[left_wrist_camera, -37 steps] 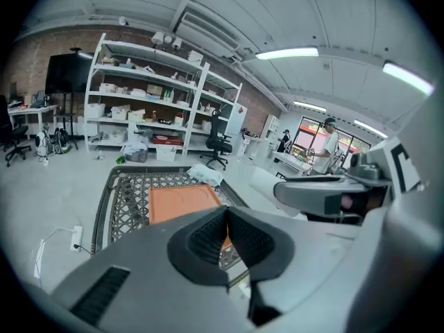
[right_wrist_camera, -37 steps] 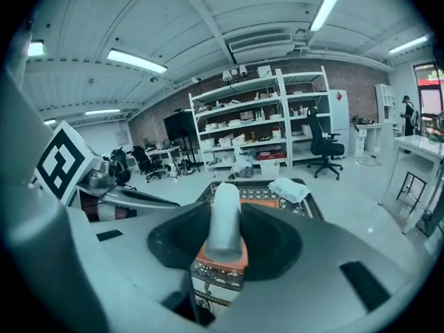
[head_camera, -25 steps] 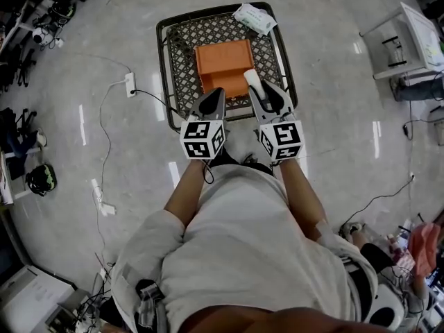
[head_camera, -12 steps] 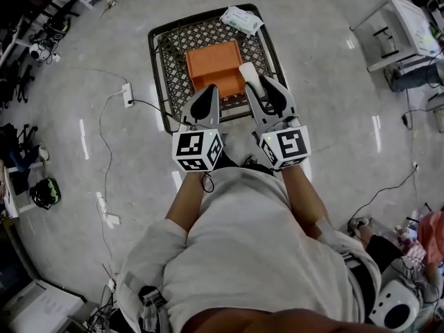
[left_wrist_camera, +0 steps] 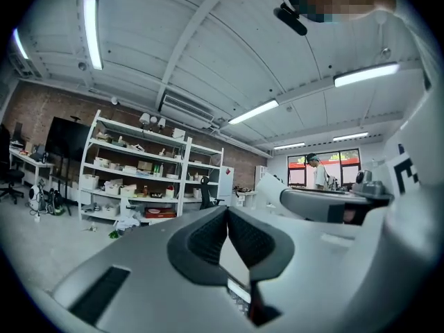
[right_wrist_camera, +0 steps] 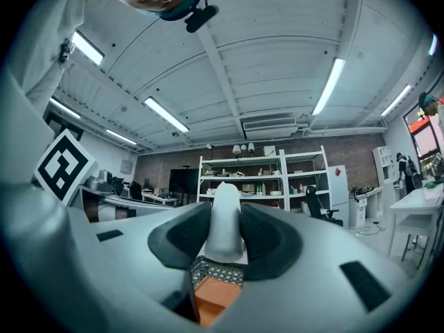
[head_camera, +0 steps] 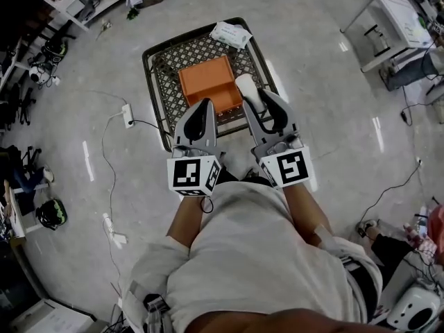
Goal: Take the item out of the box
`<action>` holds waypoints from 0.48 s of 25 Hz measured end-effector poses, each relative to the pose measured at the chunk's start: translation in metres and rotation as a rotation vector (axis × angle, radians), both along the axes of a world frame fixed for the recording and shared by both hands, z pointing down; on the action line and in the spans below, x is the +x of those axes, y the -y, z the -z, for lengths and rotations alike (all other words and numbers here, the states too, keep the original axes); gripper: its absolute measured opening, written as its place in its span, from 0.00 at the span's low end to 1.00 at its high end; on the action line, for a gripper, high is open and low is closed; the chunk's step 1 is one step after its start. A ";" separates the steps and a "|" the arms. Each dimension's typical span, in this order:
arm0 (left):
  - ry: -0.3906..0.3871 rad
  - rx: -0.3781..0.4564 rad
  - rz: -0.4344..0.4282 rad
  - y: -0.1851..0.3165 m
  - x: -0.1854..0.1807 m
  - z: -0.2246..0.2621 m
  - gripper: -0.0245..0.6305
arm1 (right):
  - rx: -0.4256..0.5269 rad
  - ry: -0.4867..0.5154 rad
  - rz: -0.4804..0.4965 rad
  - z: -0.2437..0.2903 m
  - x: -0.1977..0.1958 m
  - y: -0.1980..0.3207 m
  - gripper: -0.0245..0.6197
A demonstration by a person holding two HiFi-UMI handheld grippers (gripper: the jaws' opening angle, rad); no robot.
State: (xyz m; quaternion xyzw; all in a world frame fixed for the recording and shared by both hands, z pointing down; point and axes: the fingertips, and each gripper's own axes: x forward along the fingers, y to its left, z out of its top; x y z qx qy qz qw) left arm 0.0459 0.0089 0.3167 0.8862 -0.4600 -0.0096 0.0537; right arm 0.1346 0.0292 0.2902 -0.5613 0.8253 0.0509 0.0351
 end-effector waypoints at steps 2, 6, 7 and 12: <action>0.018 0.023 -0.010 -0.003 0.004 0.006 0.05 | 0.018 -0.001 -0.009 0.007 0.004 -0.003 0.24; 0.039 0.035 -0.031 -0.003 0.011 0.010 0.05 | 0.021 0.013 -0.025 0.017 0.007 -0.004 0.24; 0.041 0.029 -0.034 -0.002 0.012 0.009 0.05 | 0.018 0.013 -0.025 0.017 0.008 -0.003 0.24; 0.038 0.018 -0.034 0.007 0.013 0.008 0.05 | 0.024 0.009 -0.015 0.020 0.005 0.002 0.24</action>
